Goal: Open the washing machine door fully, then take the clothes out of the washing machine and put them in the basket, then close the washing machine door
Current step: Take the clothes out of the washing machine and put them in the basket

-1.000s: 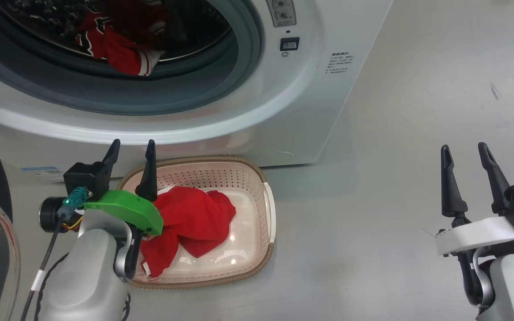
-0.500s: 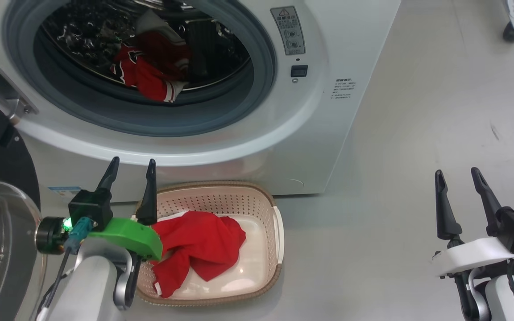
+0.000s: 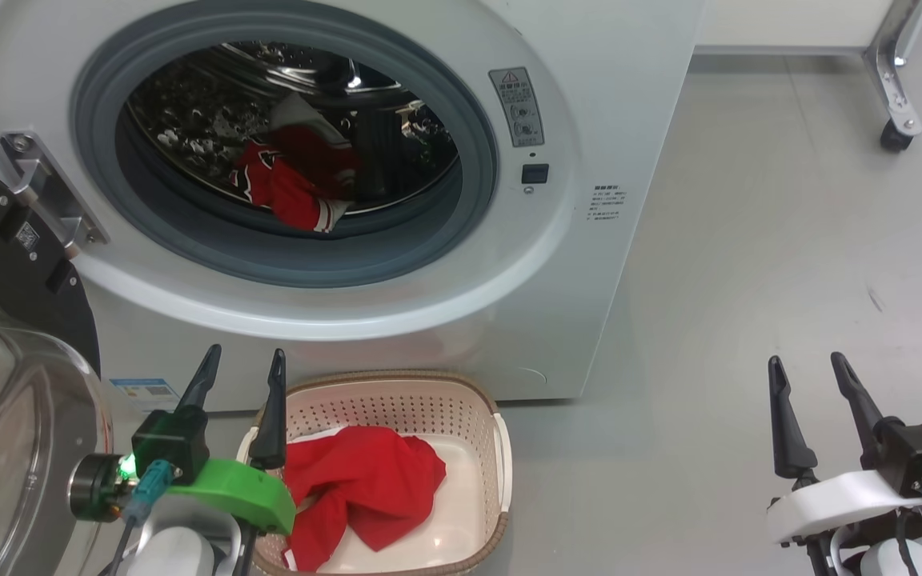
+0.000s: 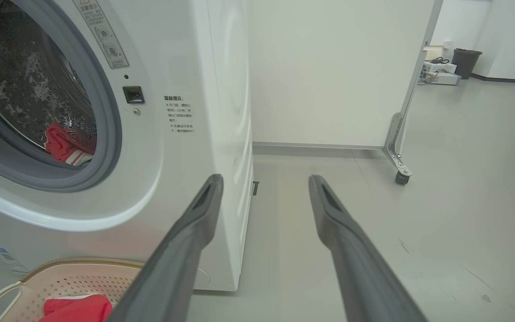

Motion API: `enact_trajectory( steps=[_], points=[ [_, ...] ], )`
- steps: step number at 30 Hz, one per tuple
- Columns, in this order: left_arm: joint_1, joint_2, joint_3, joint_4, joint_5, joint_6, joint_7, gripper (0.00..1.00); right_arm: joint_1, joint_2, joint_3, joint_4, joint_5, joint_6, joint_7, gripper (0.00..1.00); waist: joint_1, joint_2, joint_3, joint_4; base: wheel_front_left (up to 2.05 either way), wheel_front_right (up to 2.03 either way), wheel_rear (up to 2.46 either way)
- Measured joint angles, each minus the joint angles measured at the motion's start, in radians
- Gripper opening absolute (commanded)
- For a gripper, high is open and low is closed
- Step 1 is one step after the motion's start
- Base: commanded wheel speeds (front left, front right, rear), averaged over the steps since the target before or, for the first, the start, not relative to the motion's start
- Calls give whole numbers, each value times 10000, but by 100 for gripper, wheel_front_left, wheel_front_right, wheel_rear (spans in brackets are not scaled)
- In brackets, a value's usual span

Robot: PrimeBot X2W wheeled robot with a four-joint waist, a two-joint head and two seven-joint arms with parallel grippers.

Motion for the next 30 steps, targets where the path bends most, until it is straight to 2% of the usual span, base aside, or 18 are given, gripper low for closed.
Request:
enact_trajectory(
  steps=[10,30],
  points=[
    [757,221,-12,-727,12,128,12,100,398,71,111,-205,0,-15,104,100,0,0,-512,-34,0,0,0],
    [1345,286,-25,-1973,94,305,445,100,609,75,109,-625,0,-178,270,100,0,0,-473,17,0,0,0]
  ],
)
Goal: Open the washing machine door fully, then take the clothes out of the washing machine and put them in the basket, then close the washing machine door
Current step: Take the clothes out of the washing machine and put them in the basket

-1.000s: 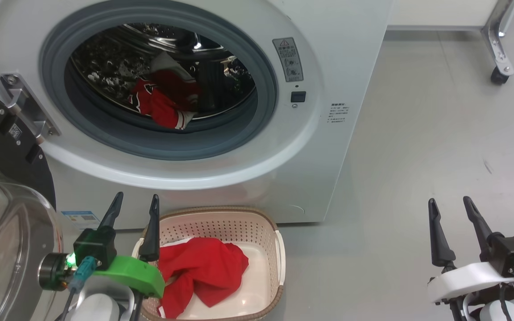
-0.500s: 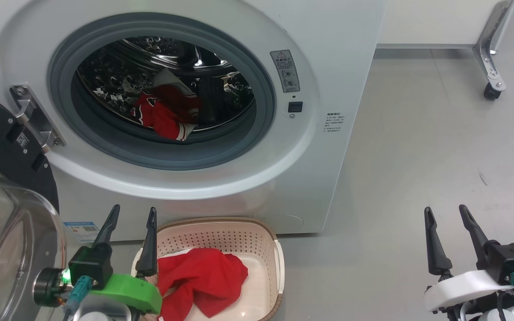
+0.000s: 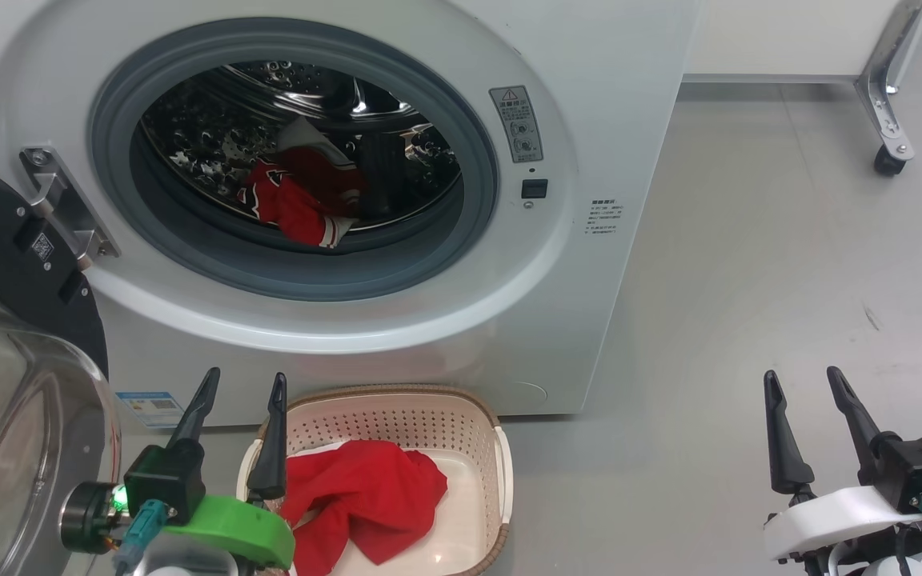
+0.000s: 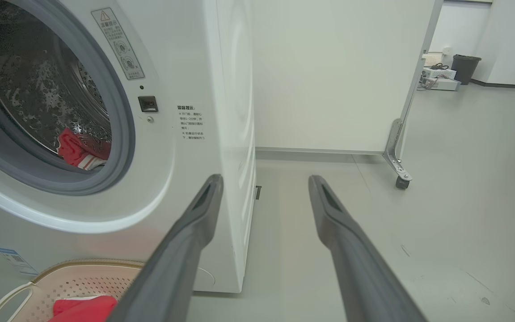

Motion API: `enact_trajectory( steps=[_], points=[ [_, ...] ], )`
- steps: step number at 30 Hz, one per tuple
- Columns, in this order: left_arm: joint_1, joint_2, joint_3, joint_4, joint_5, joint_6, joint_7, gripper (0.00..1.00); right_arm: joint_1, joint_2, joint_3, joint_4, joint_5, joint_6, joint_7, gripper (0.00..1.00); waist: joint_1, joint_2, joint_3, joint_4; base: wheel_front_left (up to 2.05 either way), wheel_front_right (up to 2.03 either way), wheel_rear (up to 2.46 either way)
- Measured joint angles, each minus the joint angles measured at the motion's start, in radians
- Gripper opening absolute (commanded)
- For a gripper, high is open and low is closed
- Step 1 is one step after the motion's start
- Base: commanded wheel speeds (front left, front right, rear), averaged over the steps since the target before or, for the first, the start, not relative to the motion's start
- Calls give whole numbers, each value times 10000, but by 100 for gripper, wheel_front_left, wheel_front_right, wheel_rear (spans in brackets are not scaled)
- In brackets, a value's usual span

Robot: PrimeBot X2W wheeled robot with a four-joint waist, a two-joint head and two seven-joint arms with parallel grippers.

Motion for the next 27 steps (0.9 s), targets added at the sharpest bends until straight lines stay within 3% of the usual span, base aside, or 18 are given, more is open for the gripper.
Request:
enact_trajectory(
  steps=[16,27],
  points=[
    [32,38,-96,27,-105,21,813,100,-15,-25,163,-291,-4,6,209,100,0,0,264,-42,0,0,0],
    [-1425,-73,-276,1026,-485,-291,1931,100,-141,-21,224,-596,-6,19,303,100,0,0,901,-440,0,0,0]
  ],
)
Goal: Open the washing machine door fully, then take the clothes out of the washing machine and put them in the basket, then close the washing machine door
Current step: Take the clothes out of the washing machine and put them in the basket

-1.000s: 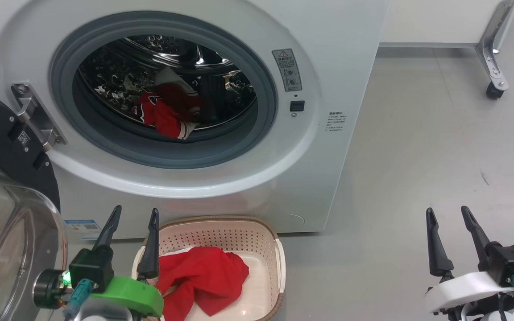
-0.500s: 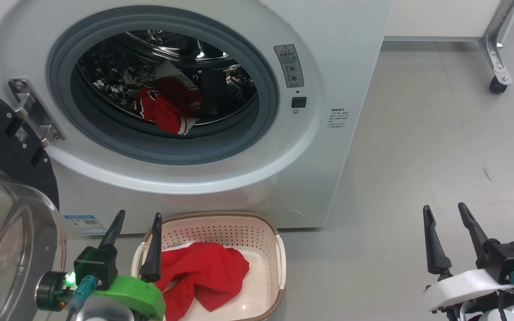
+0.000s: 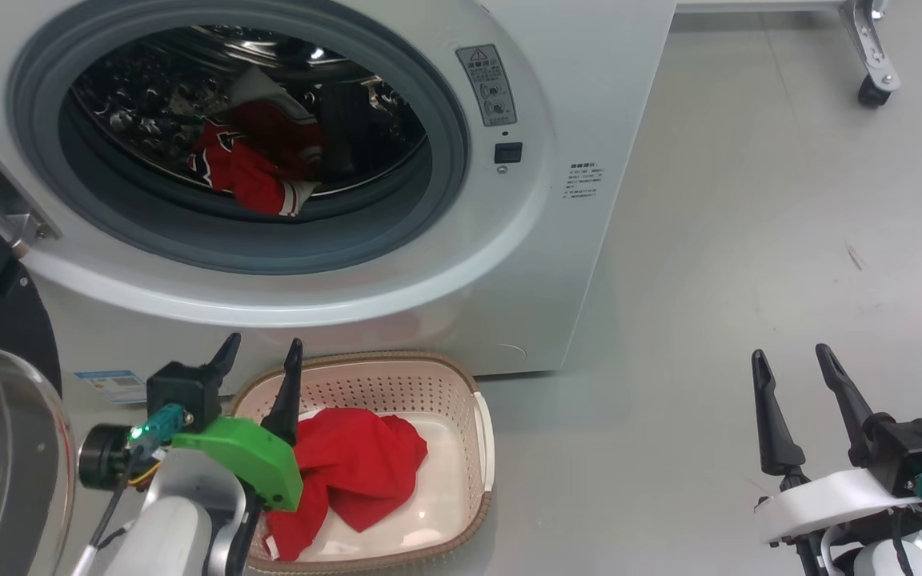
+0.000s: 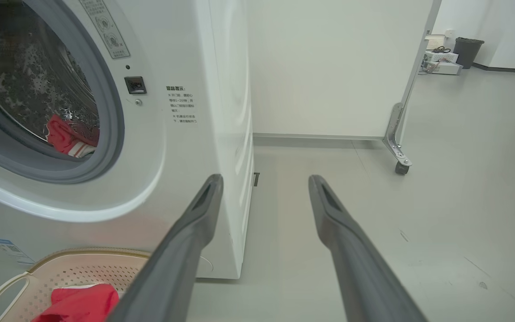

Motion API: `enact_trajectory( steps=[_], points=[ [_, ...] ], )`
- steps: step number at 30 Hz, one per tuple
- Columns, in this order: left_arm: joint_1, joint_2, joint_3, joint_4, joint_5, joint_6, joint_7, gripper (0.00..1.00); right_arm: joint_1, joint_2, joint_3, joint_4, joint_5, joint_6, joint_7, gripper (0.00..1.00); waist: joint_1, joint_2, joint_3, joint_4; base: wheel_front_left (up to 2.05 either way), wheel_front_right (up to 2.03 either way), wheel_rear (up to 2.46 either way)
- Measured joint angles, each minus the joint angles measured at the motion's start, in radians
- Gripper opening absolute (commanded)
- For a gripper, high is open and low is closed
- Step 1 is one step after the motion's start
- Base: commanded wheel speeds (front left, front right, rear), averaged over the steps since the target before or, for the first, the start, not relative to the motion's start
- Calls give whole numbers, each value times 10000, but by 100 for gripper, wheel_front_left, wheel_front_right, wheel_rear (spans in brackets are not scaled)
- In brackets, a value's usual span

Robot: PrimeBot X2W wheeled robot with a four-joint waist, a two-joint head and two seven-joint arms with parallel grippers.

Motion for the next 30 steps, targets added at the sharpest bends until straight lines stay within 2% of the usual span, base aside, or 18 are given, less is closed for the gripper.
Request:
enact_trajectory(
  steps=[12,23,30],
  points=[
    [-2804,123,286,1547,-136,-71,1680,100,-745,67,48,-370,25,155,-2,100,0,0,1352,-577,0,0,0],
    [-5172,890,796,2291,2,117,2752,100,-1468,305,249,-393,217,353,-107,100,0,-1,2583,-1184,0,0,0],
    [-6547,1519,1001,2709,529,290,3127,100,-1916,401,334,-198,322,472,-238,100,0,0,3403,-1661,0,0,0]
  ],
)
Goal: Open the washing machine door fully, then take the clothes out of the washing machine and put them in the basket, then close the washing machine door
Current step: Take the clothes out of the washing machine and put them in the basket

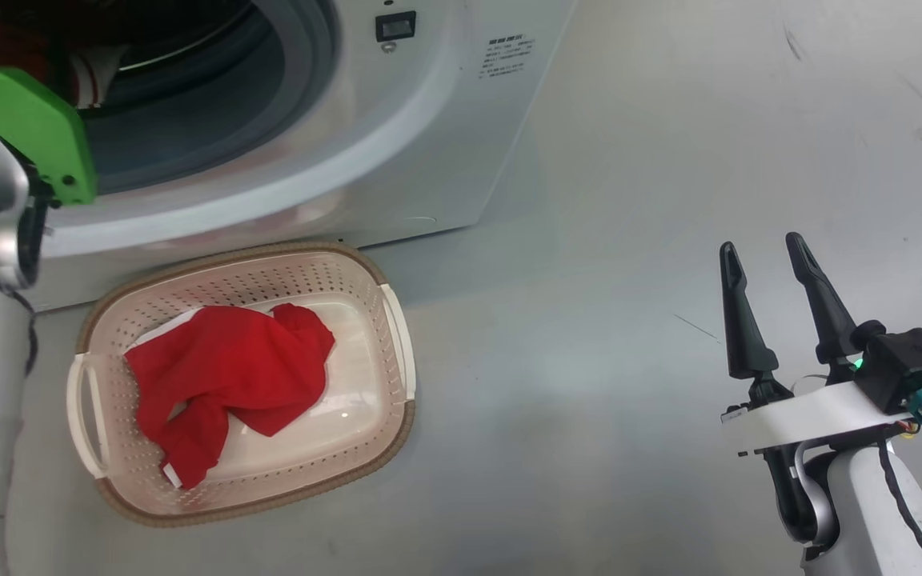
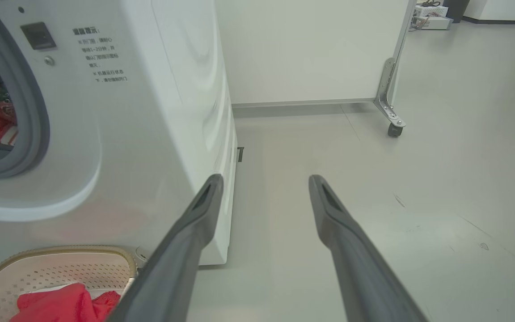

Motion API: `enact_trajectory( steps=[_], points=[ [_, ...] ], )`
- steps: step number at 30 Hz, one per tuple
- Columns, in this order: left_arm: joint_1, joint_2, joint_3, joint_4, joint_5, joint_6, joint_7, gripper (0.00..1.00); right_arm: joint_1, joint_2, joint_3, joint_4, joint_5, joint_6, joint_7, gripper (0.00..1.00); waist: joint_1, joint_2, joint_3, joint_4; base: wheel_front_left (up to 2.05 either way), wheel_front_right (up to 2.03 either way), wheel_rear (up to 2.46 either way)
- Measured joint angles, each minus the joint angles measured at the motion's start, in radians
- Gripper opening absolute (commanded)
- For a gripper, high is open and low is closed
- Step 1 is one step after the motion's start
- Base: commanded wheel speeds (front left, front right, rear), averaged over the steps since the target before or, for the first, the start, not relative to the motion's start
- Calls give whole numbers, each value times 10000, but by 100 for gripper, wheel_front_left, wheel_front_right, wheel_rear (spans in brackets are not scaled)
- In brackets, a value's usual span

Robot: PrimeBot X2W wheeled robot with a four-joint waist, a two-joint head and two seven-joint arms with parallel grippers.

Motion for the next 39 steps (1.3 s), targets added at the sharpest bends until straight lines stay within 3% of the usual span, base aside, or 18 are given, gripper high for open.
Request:
enact_trajectory(
  steps=[6,17,18,19,20,22,30,39],
  points=[
    [-570,571,90,573,466,94,105,100,-234,31,21,322,40,56,-88,100,0,0,478,-450,0,0,0],
    [-1209,571,25,1367,681,182,380,100,-637,125,17,662,58,142,-186,100,1,0,954,-742,0,0,0],
    [-1255,571,25,1425,692,188,422,93,-656,125,15,671,58,142,-219,100,1,0,974,-739,0,0,0],
    [-1313,570,21,1507,698,211,399,93,-679,125,17,721,58,144,-222,100,1,0,987,-734,0,0,0],
    [-1345,562,21,1593,698,211,360,38,-703,128,17,777,58,144,-222,100,1,0,982,-731,0,0,0],
    [-1401,558,6,1680,740,213,357,0,-743,128,15,807,58,146,-244,100,1,0,978,-727,0,0,0],
    [-1533,479,-2,2017,922,261,146,0,-863,134,-17,1005,58,228,-253,100,1,0,940,-703,0,0,0],
    [-1545,251,190,2054,922,314,-1024,0,-875,140,-173,1221,58,228,-311,100,1,0,739,-583,0,0,0]
  ],
)
